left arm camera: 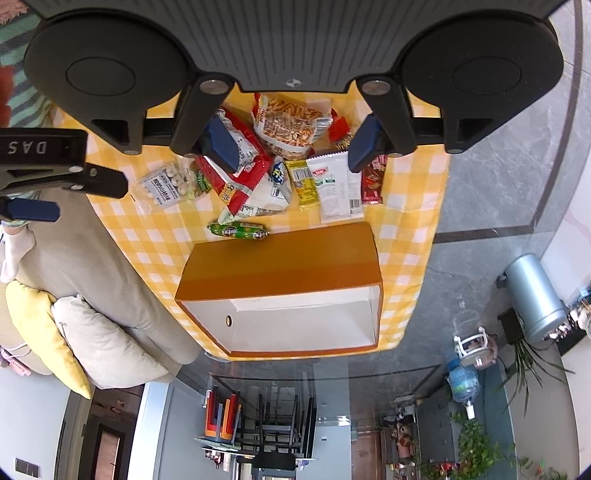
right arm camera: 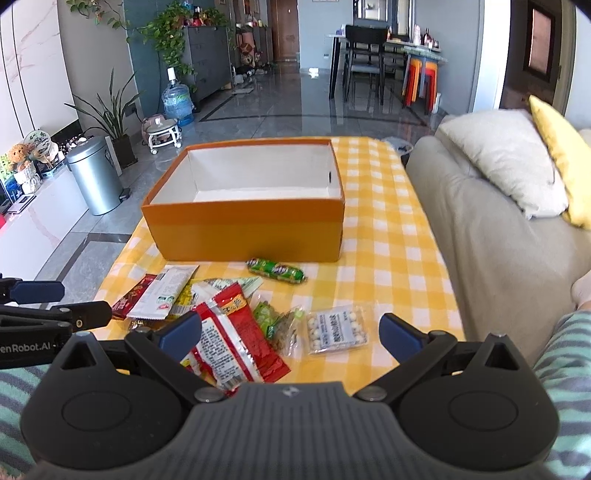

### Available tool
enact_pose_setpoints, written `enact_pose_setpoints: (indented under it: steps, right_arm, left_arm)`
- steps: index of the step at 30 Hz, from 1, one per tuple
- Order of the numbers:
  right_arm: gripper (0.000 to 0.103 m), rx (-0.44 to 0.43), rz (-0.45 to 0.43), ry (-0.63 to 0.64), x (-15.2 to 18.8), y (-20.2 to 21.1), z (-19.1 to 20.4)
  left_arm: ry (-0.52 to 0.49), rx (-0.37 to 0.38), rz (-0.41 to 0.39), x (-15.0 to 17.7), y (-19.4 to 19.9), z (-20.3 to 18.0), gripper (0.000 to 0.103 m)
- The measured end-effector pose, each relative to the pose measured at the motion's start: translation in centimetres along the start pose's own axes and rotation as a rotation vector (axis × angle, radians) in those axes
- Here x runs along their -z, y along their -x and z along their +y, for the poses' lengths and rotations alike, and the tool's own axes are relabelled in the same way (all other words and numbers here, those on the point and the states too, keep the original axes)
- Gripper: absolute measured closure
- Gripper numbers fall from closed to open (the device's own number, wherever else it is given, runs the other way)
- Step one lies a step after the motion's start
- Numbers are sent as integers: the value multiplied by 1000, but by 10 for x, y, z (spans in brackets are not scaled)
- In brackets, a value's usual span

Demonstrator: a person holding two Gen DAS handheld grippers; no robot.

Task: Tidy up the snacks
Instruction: 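Grasp the red chip bag with the right gripper while the left grasps the striped peanut bag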

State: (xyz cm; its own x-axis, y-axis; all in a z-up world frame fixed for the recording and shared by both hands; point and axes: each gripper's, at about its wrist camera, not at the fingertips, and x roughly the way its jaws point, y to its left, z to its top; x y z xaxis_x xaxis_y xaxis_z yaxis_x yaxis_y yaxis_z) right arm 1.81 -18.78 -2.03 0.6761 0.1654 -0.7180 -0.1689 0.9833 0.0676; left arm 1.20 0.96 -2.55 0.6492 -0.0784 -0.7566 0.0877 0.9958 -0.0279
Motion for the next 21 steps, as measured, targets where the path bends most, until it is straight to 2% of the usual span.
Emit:
enact_pose_setpoints:
  steps: [3, 5, 8, 11, 13, 15, 21]
  right_arm:
    - [5, -18, 23, 15, 1, -10, 1]
    - [11, -41, 40, 20, 3, -18, 1]
    - [15, -61, 74, 32, 5, -34, 3]
    - [25, -93, 107, 57, 6, -51, 4]
    - [27, -129, 132, 79, 8, -63, 4]
    - [27, -166, 145, 106, 10, -74, 6]
    - [28, -232, 156, 281, 18, -105, 22]
  left_arm:
    - [27, 23, 37, 0, -7, 5, 40]
    - [25, 43, 63, 0, -13, 5, 43]
    - [1, 99, 118, 1, -24, 5, 44]
    - [-6, 159, 166, 1, -40, 6, 40]
    - [-7, 175, 186, 0, -49, 8, 35]
    - [-18, 170, 200, 0, -60, 11, 31]
    - [-64, 174, 260, 2, -88, 18, 29]
